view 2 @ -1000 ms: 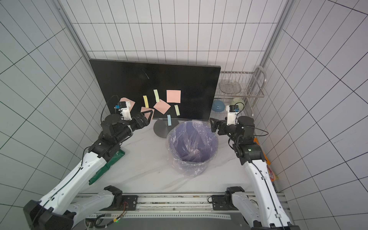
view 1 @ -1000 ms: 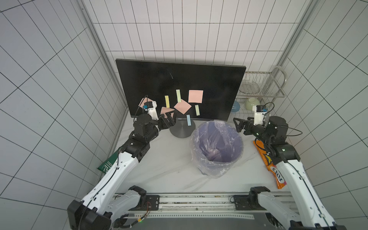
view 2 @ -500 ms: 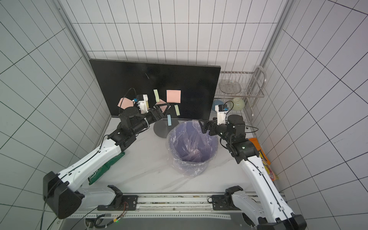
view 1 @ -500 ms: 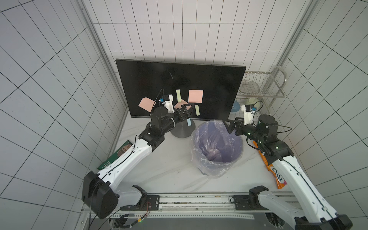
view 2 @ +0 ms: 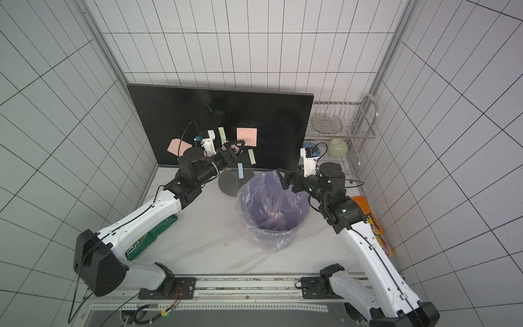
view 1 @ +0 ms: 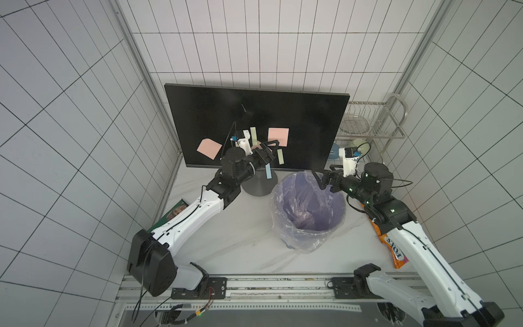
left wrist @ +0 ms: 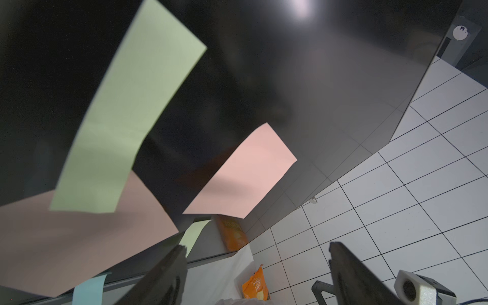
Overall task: Remove the sticky note from the monitor
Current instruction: Tear off the sticky note from the monitor.
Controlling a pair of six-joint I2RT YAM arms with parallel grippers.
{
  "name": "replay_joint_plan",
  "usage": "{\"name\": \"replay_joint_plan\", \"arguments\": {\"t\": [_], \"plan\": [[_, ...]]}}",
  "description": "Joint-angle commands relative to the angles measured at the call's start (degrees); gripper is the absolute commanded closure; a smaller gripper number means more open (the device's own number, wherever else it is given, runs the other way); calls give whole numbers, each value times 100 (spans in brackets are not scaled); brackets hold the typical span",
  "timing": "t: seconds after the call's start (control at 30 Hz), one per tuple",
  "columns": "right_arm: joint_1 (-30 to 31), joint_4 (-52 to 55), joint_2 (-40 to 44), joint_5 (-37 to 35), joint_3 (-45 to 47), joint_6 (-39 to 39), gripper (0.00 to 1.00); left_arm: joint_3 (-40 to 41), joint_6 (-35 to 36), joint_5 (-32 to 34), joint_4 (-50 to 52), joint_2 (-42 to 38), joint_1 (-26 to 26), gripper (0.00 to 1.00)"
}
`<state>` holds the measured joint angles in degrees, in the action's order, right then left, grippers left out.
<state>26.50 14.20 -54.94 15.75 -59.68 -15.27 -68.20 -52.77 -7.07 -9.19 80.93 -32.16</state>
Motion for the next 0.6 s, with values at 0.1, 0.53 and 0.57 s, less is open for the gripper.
{"name": "replay_joint_plan", "arguments": {"t": [0.1, 0.53, 0.57], "plan": [[81, -173, 143, -178, -68, -29, 1, -226, -221, 171, -352, 323, -15, 19], [90, -172, 128, -209, -43, 32, 1, -308, -262, 443, -840, 684, -9, 23], [92, -174, 125, -205, -37, 37, 1, -313, -260, 450, -899, 707, -3, 23]]}}
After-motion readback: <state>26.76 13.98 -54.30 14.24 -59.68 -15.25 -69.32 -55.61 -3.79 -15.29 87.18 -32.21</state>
